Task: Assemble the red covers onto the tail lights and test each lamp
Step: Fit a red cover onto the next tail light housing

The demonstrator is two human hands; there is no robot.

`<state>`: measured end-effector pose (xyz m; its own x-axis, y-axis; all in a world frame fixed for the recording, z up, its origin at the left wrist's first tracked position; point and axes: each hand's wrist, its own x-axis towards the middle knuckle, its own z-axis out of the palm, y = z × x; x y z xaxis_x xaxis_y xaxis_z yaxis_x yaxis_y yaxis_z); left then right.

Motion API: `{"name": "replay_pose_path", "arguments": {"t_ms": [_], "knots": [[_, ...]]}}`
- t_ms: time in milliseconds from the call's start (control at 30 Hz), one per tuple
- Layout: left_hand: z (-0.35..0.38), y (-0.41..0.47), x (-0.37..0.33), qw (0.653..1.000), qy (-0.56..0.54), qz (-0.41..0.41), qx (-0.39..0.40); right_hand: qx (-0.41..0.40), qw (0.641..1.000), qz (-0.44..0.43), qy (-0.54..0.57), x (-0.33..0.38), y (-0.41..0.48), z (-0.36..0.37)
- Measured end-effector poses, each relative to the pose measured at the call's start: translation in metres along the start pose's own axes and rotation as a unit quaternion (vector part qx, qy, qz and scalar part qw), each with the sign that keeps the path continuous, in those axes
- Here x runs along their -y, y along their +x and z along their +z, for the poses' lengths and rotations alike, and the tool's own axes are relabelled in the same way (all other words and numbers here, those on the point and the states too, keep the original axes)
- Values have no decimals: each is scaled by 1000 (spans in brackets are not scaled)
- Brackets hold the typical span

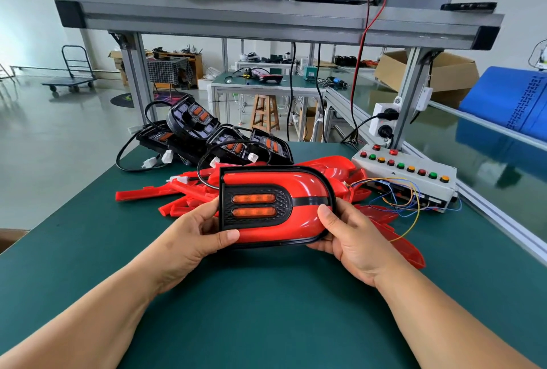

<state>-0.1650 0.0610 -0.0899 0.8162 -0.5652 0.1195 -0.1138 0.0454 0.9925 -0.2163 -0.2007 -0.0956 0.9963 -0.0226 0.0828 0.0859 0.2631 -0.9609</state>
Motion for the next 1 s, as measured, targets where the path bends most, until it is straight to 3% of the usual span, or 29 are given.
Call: {"name": "replay_pose_path", "arguments": {"t_ms": [733,900,1000], "knots": [[3,2,5,996,87,35,-13,-29,1000,-6,-11,-2,3,1],[2,4,4,997,64,32,-10,-25,1000,1,5,-3,3,1],[-1,3,5,1000,-6,14,-5,-17,1000,11,20,-2,3,1]]}}
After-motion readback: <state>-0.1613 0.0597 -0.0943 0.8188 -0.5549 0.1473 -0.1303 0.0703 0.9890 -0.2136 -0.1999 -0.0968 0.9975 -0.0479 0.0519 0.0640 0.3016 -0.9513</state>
